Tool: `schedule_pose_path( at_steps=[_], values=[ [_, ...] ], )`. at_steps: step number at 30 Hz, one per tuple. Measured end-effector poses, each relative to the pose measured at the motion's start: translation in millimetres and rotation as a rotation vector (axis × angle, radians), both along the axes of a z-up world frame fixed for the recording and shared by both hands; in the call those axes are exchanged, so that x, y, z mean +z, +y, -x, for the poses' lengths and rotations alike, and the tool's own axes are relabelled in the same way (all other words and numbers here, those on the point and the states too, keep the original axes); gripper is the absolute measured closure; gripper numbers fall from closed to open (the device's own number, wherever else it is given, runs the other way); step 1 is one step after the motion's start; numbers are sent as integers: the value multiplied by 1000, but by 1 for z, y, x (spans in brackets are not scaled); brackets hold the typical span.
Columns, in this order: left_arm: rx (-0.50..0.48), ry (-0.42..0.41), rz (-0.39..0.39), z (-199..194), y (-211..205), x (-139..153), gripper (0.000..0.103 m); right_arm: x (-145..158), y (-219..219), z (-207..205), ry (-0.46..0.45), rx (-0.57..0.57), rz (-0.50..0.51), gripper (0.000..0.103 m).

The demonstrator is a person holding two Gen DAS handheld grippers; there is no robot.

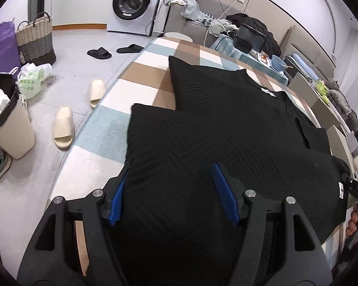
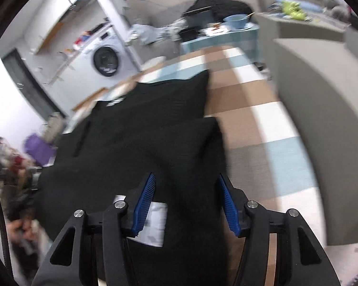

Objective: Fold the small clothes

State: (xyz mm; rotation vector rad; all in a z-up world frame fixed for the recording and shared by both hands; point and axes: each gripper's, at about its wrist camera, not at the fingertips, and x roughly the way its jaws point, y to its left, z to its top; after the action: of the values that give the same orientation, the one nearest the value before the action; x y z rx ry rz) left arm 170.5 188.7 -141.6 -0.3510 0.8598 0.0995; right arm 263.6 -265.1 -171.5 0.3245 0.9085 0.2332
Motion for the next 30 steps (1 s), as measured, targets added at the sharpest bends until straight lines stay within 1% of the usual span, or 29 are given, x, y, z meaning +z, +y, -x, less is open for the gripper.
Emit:
schedule_pose_path(
  at_steps=[1,2,3,4,5,6,7,9,12,13,18,22,24,26,29,30],
  values=[
    [-7,-4,-1,-2,-1,-1,40,-1,2,-2,-1,10,-18,48],
    [-12,-8,-2,-3,-2,-2,45,-2,4,-5,3,15,-14,48],
    [-15,-12,-7,-5,-3,-3,59,-5,8,-8,13,24,5,50],
    [-19,-10,-18,-8,-6,-5,65,-6,11,-10,12,24,14,56],
    [-30,-8,-21,-9,-7,-6,73,-7,15,-12,12,34,15,59],
    [-40,-10,-22,-9,-9,-6,78,-7,19,-12,6,47,26,67],
    [-45,-9,-27,-8,-11,-6,80,-8,21,-12,4,53,34,72],
    [-61,-7,-55,-6,-16,-4,83,-8,25,-10,1,68,66,76],
    [-69,-6,-59,1,-17,-4,84,-9,25,-2,4,80,71,78],
    [-67,-6,-56,5,-17,-4,84,-9,24,2,7,82,59,78],
    [-70,-12,-67,35,-19,-1,84,-11,20,23,16,82,45,78],
    [-62,-19,-54,61,-14,-1,83,-11,17,53,33,87,27,78],
    [-56,-18,-56,68,-12,0,82,-11,18,63,40,96,24,78],
    [-42,-22,-54,76,-9,1,76,-11,21,70,40,101,26,78],
    [-3,-37,-60,87,-2,4,60,-10,16,74,30,92,12,78],
    [7,-36,-60,92,1,4,55,-9,13,74,25,94,-1,75]
  ],
)
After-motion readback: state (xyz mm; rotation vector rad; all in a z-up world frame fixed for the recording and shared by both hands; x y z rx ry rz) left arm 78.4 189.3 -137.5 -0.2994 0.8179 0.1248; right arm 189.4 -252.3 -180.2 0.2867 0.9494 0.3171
